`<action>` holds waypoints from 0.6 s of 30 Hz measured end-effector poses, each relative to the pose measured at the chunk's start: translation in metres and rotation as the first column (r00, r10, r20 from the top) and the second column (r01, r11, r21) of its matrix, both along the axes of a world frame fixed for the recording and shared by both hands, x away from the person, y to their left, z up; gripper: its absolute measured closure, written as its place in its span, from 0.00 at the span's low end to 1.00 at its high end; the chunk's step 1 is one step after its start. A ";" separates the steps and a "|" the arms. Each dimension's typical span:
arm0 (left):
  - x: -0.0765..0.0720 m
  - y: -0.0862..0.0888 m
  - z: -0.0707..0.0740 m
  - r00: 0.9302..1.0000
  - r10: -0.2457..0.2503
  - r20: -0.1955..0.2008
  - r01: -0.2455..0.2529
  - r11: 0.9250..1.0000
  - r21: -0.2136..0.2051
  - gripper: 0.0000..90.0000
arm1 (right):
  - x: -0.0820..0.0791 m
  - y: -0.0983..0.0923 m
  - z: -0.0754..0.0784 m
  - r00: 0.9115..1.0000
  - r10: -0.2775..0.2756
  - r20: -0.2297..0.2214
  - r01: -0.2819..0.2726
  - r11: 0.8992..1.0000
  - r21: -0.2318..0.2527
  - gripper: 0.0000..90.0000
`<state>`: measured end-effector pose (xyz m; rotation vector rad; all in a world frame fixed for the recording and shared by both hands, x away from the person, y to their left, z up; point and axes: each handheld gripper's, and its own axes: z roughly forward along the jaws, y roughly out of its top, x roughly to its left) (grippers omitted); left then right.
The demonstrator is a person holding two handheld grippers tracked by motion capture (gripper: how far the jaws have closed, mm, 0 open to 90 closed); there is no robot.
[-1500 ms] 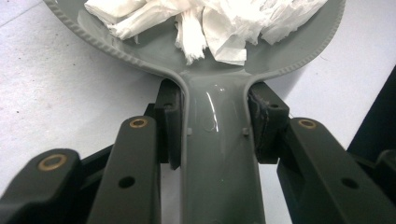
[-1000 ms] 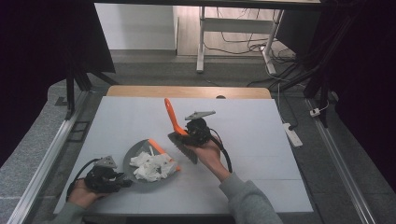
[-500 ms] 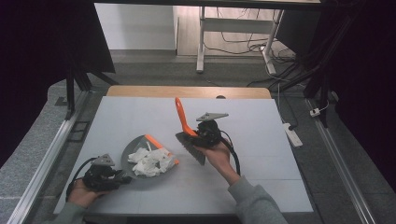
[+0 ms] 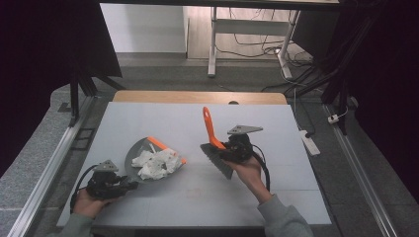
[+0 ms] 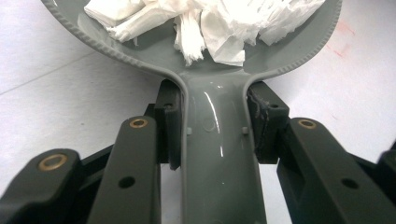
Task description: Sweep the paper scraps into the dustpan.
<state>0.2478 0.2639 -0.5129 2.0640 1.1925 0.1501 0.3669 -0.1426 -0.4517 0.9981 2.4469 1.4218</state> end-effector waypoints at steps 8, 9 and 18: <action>-0.001 0.001 0.002 0.997 0.077 0.013 -0.076 0.997 -0.013 0.69 | -0.009 -0.021 0.000 1.000 0.010 0.010 -0.010 1.000 0.012 0.78; -0.001 0.001 0.002 0.996 0.086 0.014 -0.086 0.996 -0.015 0.69 | -0.010 -0.023 0.001 1.000 0.010 0.013 -0.010 1.000 0.013 0.78; -0.001 0.000 0.004 0.988 0.153 0.027 -0.153 0.988 -0.027 0.69 | -0.020 -0.041 0.001 0.999 0.046 0.029 -0.046 0.999 0.018 0.78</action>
